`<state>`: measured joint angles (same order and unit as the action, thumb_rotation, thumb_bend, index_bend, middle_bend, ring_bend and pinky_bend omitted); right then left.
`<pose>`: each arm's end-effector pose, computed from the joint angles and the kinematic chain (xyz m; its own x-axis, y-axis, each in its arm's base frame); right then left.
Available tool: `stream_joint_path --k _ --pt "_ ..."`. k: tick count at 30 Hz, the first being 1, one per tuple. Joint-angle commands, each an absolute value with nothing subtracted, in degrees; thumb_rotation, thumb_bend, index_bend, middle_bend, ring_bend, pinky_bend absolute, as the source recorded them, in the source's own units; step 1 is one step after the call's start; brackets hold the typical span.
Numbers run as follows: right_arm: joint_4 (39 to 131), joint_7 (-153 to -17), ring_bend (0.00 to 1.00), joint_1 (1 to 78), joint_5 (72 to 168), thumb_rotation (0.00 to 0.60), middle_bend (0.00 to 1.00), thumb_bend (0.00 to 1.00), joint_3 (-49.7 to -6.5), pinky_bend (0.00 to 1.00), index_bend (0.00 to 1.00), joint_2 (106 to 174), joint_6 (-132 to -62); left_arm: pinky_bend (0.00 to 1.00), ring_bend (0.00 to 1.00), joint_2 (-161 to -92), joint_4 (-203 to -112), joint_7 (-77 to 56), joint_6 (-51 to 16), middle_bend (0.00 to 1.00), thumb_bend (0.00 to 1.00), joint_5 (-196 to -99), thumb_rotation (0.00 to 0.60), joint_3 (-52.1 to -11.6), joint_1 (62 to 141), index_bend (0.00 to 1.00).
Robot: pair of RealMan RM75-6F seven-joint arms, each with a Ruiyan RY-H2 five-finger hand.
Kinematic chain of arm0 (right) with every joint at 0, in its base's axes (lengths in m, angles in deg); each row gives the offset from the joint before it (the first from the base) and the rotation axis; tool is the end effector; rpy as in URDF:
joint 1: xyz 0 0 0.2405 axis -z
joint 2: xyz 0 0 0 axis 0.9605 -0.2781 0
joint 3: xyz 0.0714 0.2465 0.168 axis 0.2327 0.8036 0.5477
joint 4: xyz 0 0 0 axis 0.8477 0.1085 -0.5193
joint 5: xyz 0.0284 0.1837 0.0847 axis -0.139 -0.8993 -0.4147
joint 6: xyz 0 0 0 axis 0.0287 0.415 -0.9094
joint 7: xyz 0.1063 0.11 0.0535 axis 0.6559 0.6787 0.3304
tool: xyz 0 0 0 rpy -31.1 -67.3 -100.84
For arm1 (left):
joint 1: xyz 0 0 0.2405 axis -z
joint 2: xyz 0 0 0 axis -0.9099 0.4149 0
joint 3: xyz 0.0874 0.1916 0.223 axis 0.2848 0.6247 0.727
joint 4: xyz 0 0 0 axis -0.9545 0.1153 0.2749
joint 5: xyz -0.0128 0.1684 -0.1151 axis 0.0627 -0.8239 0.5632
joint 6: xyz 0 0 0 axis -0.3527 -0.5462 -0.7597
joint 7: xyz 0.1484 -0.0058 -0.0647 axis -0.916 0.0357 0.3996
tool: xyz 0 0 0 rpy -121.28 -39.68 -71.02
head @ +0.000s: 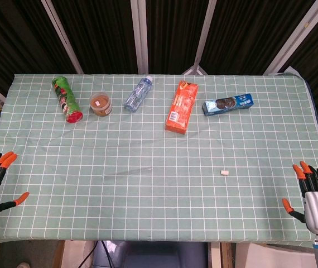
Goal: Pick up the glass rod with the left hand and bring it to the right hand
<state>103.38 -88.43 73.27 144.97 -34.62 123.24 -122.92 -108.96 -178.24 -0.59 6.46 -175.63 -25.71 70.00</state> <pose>-0.3542 -0.1786 0.1845 0.3855 0.0665 0.9203 -0.9227 0.0286 0.3845 -0.3393 0.1967 0.1789 0.1993 -0.0279 0.9795 0.9771 -0.0696 -0.2008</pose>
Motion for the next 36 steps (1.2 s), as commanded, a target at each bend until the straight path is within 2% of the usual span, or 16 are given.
stream_joint_path --k 1,25,29,36 --pt "103.36 -88.33 0.0 73.28 144.91 0.6 0.0 0.32 -34.58 0.0 0.0 123.25 -122.93 0.0 0.0 -108.95 -178.23 -0.68 6.42 0.06 0.22 -175.64 0.6 -25.69 70.01 0.11" --pt "103.58 -87.01 0.0 73.33 143.5 0.6 0.0 0.31 -34.0 0.0 0.0 122.95 -122.56 0.0 0.0 -108.93 -180.09 -3.94 4.0 0.07 0.22 -176.37 0.6 -25.11 71.32 0.11" --pt "103.77 -86.64 0.0 73.36 143.25 0.6 0.0 0.32 -33.89 0.0 0.0 122.84 -122.51 0.0 0.0 -108.86 -181.24 -6.28 1.56 0.07 0.22 -176.85 0.6 -25.29 73.09 0.13" --pt "104.13 -86.72 0.0 73.17 143.31 0.6 0.0 0.32 -33.97 0.0 0.0 122.91 -122.11 0.0 0.0 -110.9 -185.91 -14.61 -5.94 0.11 0.25 -174.6 0.6 -28.88 79.6 0.18"
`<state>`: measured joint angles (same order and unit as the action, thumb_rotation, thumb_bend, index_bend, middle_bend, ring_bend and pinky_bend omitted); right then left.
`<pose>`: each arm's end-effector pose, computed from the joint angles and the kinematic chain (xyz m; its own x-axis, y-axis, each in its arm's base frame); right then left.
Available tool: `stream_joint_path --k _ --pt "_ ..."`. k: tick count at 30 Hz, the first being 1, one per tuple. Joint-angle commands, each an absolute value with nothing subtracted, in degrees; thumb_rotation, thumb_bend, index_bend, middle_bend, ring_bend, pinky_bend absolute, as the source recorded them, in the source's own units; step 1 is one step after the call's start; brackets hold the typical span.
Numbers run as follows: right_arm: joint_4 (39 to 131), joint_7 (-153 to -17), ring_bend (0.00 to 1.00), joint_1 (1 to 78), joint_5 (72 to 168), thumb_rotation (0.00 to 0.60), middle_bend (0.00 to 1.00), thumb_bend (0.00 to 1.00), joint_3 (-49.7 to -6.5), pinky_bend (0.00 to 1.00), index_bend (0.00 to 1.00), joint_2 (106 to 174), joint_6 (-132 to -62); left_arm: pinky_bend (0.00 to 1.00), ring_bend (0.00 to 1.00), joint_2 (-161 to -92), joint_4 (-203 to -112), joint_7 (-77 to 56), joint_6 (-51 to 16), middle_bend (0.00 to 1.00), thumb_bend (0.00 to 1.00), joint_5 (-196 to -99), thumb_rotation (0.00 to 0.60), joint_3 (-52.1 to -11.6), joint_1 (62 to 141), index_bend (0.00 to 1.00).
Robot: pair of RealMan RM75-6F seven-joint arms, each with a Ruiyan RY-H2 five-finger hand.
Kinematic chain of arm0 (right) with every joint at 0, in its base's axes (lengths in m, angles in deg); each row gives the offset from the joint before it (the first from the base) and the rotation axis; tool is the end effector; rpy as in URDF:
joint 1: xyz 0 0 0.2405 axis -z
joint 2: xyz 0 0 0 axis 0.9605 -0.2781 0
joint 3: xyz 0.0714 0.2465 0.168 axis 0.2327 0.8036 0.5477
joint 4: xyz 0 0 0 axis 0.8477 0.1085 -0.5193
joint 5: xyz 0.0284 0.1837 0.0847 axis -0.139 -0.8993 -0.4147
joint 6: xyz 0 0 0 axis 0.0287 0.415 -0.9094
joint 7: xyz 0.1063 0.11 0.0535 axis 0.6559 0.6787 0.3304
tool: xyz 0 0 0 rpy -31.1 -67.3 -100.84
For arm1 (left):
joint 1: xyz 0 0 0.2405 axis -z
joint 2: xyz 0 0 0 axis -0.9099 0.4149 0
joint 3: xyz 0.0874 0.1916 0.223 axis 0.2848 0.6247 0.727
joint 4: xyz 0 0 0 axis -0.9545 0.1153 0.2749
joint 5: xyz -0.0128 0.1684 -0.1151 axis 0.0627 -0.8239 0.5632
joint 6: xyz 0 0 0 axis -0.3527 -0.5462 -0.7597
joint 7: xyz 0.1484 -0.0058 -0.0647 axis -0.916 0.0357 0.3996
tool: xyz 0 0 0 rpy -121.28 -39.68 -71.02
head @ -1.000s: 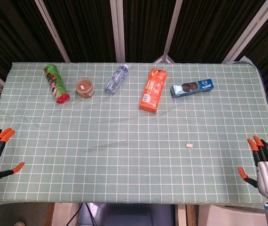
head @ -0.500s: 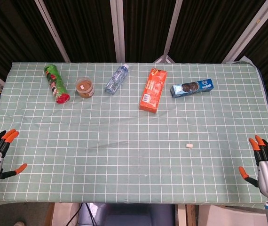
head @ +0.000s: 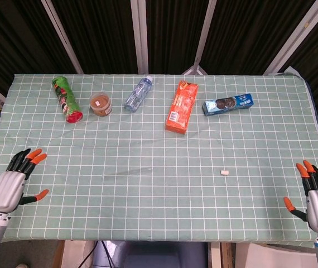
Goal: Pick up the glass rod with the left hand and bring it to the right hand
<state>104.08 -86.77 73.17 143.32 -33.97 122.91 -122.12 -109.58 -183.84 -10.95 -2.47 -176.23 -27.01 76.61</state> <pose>-0.3562 -0.1814 0.1869 0.3517 0.0651 0.9339 -0.9358 0.0522 0.3487 -0.2974 0.2345 0.1475 0.2892 0.0682 0.9548 0.9424 -0.1954 -0.2715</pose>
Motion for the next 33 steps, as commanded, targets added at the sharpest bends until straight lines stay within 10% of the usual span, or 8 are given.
stream_joint_path --k 1,33 --pt "104.17 -86.66 0.0 73.17 143.27 0.6 0.0 0.32 -33.95 0.0 0.0 122.9 -122.11 0.0 0.0 -111.6 -186.3 -16.38 -7.37 0.13 0.27 -173.85 0.6 -29.51 80.79 0.19" --pt "104.39 -83.27 0.0 72.76 143.34 0.6 0.0 0.31 -33.97 0.0 0.0 122.18 -121.22 0.0 0.03 -149.91 -178.53 -60.68 -9.8 0.35 0.37 -137.31 0.6 -40.32 101.12 0.38"
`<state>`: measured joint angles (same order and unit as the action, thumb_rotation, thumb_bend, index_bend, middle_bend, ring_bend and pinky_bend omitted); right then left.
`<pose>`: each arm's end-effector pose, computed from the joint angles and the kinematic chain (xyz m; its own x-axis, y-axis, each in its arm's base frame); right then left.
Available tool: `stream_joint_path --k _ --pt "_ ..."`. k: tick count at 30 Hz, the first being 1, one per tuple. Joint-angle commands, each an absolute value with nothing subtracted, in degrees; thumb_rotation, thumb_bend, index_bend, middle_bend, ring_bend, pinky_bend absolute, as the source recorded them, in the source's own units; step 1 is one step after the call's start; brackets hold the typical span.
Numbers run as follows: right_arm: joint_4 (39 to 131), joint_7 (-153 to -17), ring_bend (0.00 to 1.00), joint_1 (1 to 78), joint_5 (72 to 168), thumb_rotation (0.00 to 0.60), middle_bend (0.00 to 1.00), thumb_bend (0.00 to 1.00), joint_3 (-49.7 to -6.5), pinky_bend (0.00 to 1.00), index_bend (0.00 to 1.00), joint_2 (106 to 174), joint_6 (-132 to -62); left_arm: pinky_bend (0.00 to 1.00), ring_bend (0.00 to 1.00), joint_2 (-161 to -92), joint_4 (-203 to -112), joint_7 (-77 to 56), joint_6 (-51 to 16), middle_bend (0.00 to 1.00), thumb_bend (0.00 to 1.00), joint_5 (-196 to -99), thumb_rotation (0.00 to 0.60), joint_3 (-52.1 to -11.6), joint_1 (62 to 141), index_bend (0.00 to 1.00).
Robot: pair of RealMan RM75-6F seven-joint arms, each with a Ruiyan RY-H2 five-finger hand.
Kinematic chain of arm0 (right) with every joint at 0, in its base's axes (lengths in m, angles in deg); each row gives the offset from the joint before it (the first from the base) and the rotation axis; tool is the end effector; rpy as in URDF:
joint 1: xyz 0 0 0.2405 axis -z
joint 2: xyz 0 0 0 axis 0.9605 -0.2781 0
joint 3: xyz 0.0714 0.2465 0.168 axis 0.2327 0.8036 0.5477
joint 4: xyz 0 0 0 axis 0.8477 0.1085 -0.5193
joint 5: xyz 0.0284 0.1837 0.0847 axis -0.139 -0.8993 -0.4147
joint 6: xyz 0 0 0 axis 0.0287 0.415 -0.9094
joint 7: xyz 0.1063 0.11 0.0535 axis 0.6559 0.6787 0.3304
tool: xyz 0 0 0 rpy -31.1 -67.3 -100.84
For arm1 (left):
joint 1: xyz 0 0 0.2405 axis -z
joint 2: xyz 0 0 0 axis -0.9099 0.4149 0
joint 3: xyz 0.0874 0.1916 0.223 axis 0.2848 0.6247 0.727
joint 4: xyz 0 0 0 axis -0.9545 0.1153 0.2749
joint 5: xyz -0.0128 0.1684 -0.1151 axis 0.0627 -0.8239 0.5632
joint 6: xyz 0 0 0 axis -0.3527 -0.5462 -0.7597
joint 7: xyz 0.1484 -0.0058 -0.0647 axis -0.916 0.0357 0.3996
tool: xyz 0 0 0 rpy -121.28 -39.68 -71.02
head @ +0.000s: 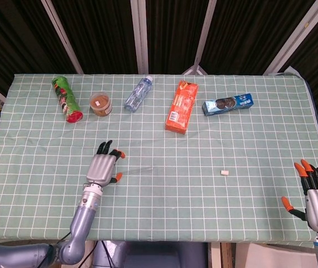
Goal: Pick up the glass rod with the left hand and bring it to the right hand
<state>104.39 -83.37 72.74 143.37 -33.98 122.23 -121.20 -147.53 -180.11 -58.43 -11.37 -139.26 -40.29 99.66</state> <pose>-0.3552 -0.1842 0.1882 0.3009 0.0542 0.9521 -0.9534 0.0408 0.2989 -0.1484 0.3340 -0.0636 0.3886 0.2288 0.8925 0.9190 -0.1658 -0.3577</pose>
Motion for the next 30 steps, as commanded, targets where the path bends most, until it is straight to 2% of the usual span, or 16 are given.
stream_joint_path --k 1,11,15,22,30 --pt "104.39 -83.14 0.0 72.78 143.34 0.6 0.0 0.31 -33.98 0.0 0.0 122.14 -121.24 0.0 0.03 -150.68 -178.07 -61.32 -9.29 0.35 0.37 -137.04 0.6 -40.1 101.42 0.39" --pt "104.47 -82.52 0.0 72.92 143.75 0.6 0.0 0.32 -34.12 0.0 0.0 121.94 -121.59 0.0 0.03 -154.43 -174.83 -64.18 -6.47 0.36 0.37 -133.8 0.6 -39.72 102.54 0.41" --pt "104.39 -82.43 0.0 72.9 143.96 0.6 0.0 0.31 -34.18 0.0 0.0 121.97 -121.66 0.0 0.03 -154.81 -174.81 -65.4 -5.91 0.37 0.38 -131.71 0.6 -39.91 102.72 0.41" --pt "104.41 -82.3 0.0 72.95 143.95 0.6 0.0 0.31 -34.2 0.0 0.0 121.98 -121.72 0.0 0.05 -154.89 -174.7 -66.18 -5.06 0.45 0.4 -129.93 0.6 -39.96 102.94 0.43" --pt "104.38 -82.38 0.0 72.94 143.97 0.6 0.0 0.32 -34.18 0.0 0.0 122.1 -121.8 0.0 0.05 -154.72 -174.5 -65.85 -5.02 0.47 0.4 -128.42 0.6 -40.2 103.19 0.44"
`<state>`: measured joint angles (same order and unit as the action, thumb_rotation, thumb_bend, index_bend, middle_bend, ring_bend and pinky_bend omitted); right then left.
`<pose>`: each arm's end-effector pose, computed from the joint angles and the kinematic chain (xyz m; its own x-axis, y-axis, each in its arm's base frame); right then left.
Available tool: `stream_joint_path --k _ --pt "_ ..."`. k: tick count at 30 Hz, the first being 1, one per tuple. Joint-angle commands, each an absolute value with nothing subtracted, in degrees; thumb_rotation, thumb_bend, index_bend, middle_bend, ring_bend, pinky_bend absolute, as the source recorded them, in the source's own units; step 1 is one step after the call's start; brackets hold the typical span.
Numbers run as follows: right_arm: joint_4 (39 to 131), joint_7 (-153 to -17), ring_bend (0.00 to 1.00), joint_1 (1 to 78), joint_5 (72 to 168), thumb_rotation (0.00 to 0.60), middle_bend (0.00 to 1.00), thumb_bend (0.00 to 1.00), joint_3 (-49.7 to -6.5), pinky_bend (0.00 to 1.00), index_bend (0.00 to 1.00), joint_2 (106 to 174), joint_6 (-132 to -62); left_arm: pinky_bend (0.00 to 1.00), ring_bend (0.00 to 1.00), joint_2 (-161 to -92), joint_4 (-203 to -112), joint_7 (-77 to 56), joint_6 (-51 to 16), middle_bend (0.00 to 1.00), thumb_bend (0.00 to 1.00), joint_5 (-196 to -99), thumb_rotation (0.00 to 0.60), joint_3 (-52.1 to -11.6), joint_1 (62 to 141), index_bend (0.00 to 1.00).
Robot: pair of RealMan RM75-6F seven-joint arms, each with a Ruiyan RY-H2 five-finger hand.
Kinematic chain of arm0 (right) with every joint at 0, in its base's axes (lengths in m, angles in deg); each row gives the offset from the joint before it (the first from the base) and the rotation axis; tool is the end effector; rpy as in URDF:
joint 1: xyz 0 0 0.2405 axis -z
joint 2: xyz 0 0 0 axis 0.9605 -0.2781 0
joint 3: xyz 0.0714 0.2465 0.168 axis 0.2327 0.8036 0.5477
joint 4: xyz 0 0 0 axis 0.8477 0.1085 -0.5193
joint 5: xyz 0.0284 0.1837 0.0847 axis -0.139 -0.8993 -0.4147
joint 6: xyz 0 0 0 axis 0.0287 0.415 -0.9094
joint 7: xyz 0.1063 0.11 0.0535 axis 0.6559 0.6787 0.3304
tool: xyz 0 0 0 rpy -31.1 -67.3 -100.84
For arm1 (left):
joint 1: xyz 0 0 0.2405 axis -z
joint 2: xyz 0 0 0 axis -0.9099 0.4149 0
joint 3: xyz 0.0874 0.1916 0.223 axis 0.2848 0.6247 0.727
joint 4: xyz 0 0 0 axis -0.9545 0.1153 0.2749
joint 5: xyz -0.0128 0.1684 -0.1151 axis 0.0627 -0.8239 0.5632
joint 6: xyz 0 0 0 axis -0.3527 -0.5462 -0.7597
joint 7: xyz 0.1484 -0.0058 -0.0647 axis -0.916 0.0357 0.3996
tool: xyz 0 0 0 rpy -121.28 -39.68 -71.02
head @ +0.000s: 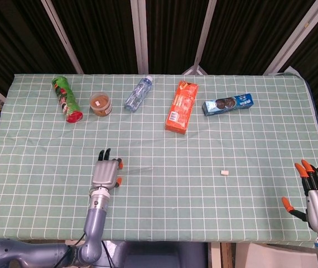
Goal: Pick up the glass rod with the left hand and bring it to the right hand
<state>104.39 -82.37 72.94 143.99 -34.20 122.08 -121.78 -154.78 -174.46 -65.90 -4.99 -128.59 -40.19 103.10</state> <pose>-0.3541 -0.1822 0.1894 0.2875 0.0594 0.9559 -0.9577 0.0322 0.2860 -0.1524 0.3323 -0.1004 0.4495 0.3000 0.8414 0.8870 -0.0386 -0.4602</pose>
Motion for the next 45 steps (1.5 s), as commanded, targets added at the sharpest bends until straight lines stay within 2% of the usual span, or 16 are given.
stream_joint_path --k 1,4,9,22,27,36,45 --pt "104.38 -82.39 0.0 72.94 143.96 0.6 0.0 0.32 -34.18 0.0 0.0 122.11 -121.81 0.0 0.05 -154.69 -174.52 -65.86 -5.03 0.47 0.4 -128.32 0.6 -40.16 103.23 0.45" --pt "104.36 -82.42 0.0 72.96 144.03 0.6 0.0 0.31 -34.19 0.0 0.0 122.13 -121.89 0.0 0.07 -154.55 -174.66 -65.99 -5.13 0.52 0.41 -127.91 0.6 -39.93 103.39 0.47" --pt "104.18 -82.36 0.0 72.99 144.25 0.6 0.0 0.31 -34.16 0.0 0.0 122.29 -122.18 0.0 0.1 -154.28 -174.86 -65.22 -5.12 0.59 0.49 -128.07 0.6 -39.56 103.43 0.53" --pt "104.25 -82.54 0.0 73.07 144.19 0.6 0.0 0.32 -34.27 0.0 0.0 122.31 -122.15 0.0 0.11 -150.13 -177.93 -62.61 -4.86 0.61 0.7 -130.71 0.6 -38.65 102.74 0.55" --pt "104.33 -82.73 0.0 73.07 144.12 0.6 0.0 0.31 -34.3 0.0 0.0 122.29 -122.05 0.0 0.12 -147.27 -178.44 -60.65 -5.95 0.61 0.71 -134.58 0.6 -36.27 102.32 0.56" --pt "104.4 -83.16 0.0 72.94 144.09 0.6 0.0 0.31 -34.38 0.0 0.0 122.34 -121.74 0.0 0.12 -138.74 -173.32 -46.27 -10.43 0.62 0.71 -152.32 0.6 -29.09 101.16 0.56" --pt "104.75 -84.19 0.0 72.72 144.18 0.6 0.0 0.32 -34.4 0.0 0.0 122.5 -121.49 0.0 0.12 -133.65 -167.87 -31.86 -12.43 0.62 0.71 -162.35 0.6 -27.18 101.1 0.56"
